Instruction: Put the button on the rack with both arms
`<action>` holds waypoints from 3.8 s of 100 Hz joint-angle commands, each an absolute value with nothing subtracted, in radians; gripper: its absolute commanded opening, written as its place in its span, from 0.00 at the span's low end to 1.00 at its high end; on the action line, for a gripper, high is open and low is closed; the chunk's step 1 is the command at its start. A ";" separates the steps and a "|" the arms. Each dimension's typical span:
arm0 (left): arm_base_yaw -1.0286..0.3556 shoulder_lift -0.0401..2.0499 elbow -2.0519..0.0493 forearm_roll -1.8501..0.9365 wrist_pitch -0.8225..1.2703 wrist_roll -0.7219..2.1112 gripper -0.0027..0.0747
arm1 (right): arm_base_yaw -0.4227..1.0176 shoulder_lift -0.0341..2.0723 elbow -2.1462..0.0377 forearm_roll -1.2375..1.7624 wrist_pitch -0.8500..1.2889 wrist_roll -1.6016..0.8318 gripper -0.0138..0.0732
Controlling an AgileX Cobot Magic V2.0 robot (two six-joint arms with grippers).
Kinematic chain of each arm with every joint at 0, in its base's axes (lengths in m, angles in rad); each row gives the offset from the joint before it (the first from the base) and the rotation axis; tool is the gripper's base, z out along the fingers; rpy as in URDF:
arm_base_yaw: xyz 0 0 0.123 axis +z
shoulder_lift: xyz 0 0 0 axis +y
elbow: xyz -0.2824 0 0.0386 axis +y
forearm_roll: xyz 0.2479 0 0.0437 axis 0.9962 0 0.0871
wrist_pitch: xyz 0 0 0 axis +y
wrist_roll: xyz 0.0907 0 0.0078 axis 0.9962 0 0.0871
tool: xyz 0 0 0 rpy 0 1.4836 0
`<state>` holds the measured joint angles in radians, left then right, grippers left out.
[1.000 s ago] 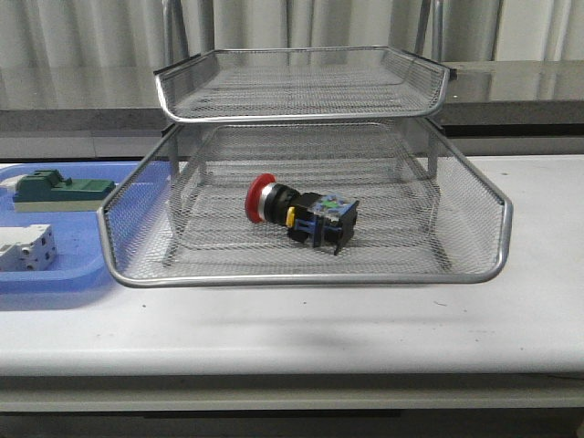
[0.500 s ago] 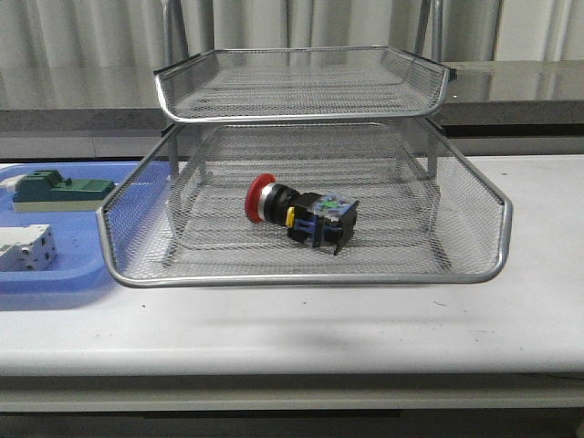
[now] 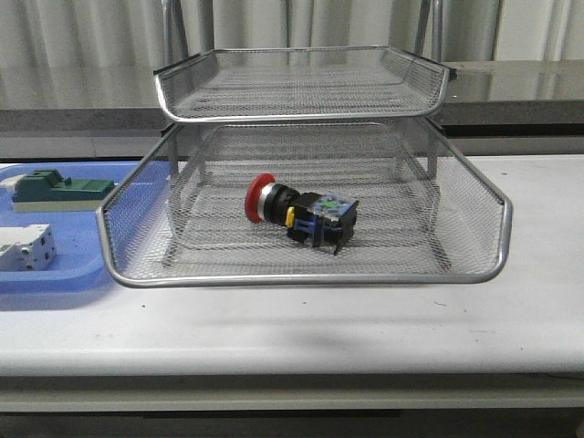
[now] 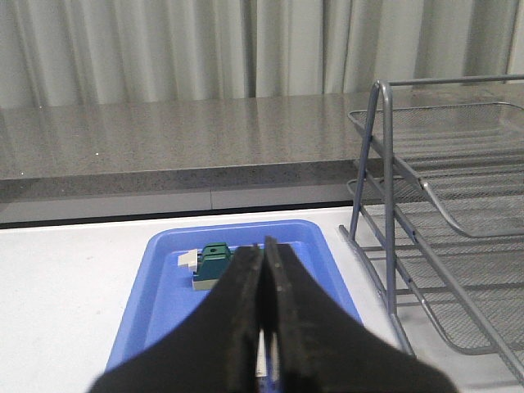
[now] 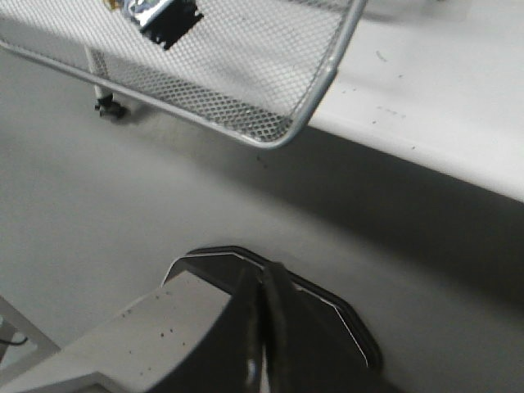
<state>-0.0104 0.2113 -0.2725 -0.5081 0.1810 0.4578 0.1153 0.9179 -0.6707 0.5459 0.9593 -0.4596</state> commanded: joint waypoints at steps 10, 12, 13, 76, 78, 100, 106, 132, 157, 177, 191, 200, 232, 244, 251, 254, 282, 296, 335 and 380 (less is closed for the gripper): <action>-0.008 0.219 -0.300 -0.522 0.107 0.450 0.01 | 0.231 1.028 -0.702 0.595 0.873 -0.576 0.08; -0.008 0.219 -0.300 -0.522 0.107 0.450 0.01 | 0.250 1.041 -0.702 0.593 0.860 -0.584 0.08; -0.008 0.219 -0.300 -0.522 0.107 0.450 0.01 | 0.257 1.045 -0.702 0.593 0.855 -0.588 0.08; -0.008 0.219 -0.300 -0.522 0.107 0.450 0.01 | 0.757 1.420 -0.702 0.439 0.219 -0.733 0.09; -0.008 0.219 -0.300 -0.522 0.107 0.450 0.01 | 0.761 1.429 -0.702 0.439 0.205 -0.733 0.09; -0.008 0.219 -0.300 -0.522 0.107 0.450 0.01 | 0.770 1.486 -0.703 0.430 0.081 -0.734 0.09; -0.008 0.219 -0.300 -0.522 0.107 0.450 0.01 | 0.770 1.494 -0.704 0.425 0.040 -0.734 0.09; -0.008 0.219 -0.300 -0.522 0.107 0.450 0.01 | 0.734 1.577 -0.796 0.413 -0.027 -0.734 0.09; -0.008 0.219 -0.300 -0.522 0.107 0.450 0.01 | 0.633 1.693 -0.968 0.388 -0.010 -0.734 0.09; -0.008 0.219 -0.300 -0.522 0.107 0.450 0.01 | 0.582 1.722 -1.052 0.388 0.033 -0.734 0.09; -0.008 0.219 -0.300 -0.522 0.107 0.450 0.01 | 0.586 1.715 -1.065 0.395 0.095 -0.734 0.09; -0.008 0.219 -0.300 -0.522 0.107 0.450 0.01 | 0.596 1.698 -1.065 0.428 0.144 -0.733 0.09; -0.008 0.219 -0.300 -0.522 0.107 0.450 0.01 | 0.551 1.540 -1.016 0.531 0.218 -0.691 0.09; -0.008 0.219 -0.300 -0.522 0.107 0.450 0.01 | 0.485 1.442 -0.965 0.531 0.217 -0.638 0.09; -0.008 0.219 -0.300 -0.522 0.107 0.450 0.01 | 0.432 1.377 -0.924 0.531 0.218 -0.628 0.09; -0.008 0.219 -0.300 -0.522 0.107 0.450 0.01 | 0.411 1.350 -0.907 0.531 0.220 -0.628 0.09; -0.008 0.219 -0.300 -0.522 0.107 0.450 0.01 | 0.199 1.060 -0.736 0.531 0.222 -0.628 0.09; -0.008 0.219 -0.300 -0.522 0.107 0.450 0.01 | 0.122 0.915 -0.650 0.531 0.224 -0.628 0.09; -0.008 0.219 -0.300 -0.522 0.107 0.450 0.01 | 0.041 0.562 -0.452 0.534 0.225 -0.628 0.09; -0.008 0.219 -0.300 -0.522 0.107 0.450 0.01 | 0.041 0.509 -0.437 0.534 0.238 -0.628 0.09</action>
